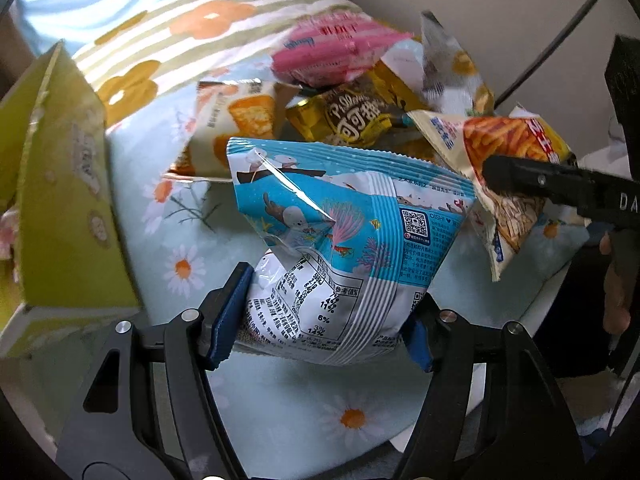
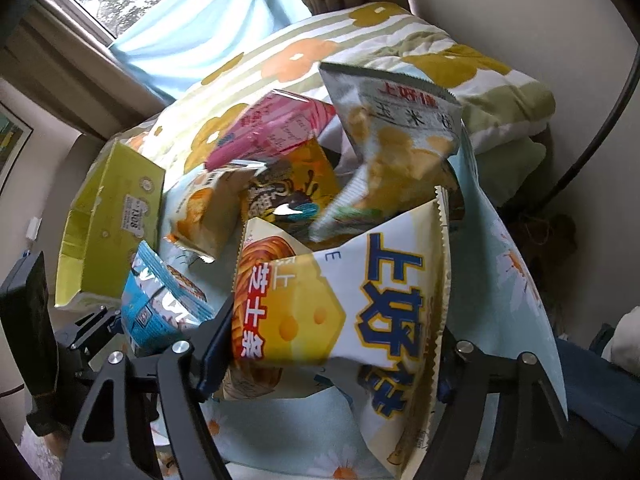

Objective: Organize snacks
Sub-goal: 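Carry both bags into the yellow box and open both tools to release them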

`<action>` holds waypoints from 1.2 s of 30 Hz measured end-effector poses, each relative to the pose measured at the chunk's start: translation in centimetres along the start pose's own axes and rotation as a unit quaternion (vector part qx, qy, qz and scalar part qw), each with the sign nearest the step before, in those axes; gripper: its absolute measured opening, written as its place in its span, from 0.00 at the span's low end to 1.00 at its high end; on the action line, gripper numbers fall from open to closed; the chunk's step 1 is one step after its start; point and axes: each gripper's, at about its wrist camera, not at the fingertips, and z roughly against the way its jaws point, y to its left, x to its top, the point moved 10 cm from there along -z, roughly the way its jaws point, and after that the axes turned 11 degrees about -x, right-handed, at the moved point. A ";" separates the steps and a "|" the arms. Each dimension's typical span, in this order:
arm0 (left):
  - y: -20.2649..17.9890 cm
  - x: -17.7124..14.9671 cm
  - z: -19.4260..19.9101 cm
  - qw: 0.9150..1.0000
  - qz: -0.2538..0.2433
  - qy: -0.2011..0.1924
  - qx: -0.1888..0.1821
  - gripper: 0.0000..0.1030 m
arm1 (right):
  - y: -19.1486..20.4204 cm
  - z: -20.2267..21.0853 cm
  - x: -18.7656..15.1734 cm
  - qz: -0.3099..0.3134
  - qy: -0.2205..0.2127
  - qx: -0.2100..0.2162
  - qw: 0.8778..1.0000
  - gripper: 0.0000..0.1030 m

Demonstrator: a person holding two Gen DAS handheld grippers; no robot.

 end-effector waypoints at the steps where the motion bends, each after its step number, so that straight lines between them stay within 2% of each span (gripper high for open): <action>1: 0.0 0.1 0.6 1.000 0.004 -0.007 0.003 0.62 | 0.2 0.4 0.0 0.004 -0.003 0.002 1.000 0.71; 5: 0.5 0.4 4.4 0.998 0.028 -0.046 0.016 0.62 | 1.3 2.7 0.5 0.029 -0.021 0.011 0.999 0.71; 10: 2.5 0.6 10.1 0.992 0.069 -0.102 0.033 0.62 | 4.6 5.3 2.3 0.081 -0.051 0.031 0.995 0.71; 13: 4.8 0.9 13.9 0.985 0.091 -0.139 0.046 0.62 | 7.1 6.4 3.2 0.105 -0.067 0.041 0.991 0.71; 17: 9.7 1.3 19.4 0.973 0.116 -0.186 0.075 0.62 | 12.2 7.6 4.5 0.133 -0.088 0.063 0.985 0.71; 20: 13.6 1.1 22.4 0.966 0.127 -0.202 0.095 0.62 | 16.7 8.0 5.2 0.153 -0.101 0.079 0.980 0.71; 25: 20.7 0.4 25.6 0.961 0.150 -0.202 0.116 0.62 | 24.7 7.3 6.6 0.171 -0.113 0.099 0.974 0.71; 29: 26.3 -0.4 27.1 0.959 0.164 -0.196 0.120 0.62 | 29.6 5.5 7.4 0.178 -0.109 0.103 0.972 0.71; 32: 29.8 -0.4 26.8 0.961 0.168 -0.186 0.119 0.62 | 33.0 3.7 7.9 0.176 -0.102 0.102 0.974 0.71; 36: 33.6 0.9 25.1 0.967 0.163 -0.163 0.114 0.62 | 35.3 2.1 8.2 0.166 -0.094 0.090 0.978 0.71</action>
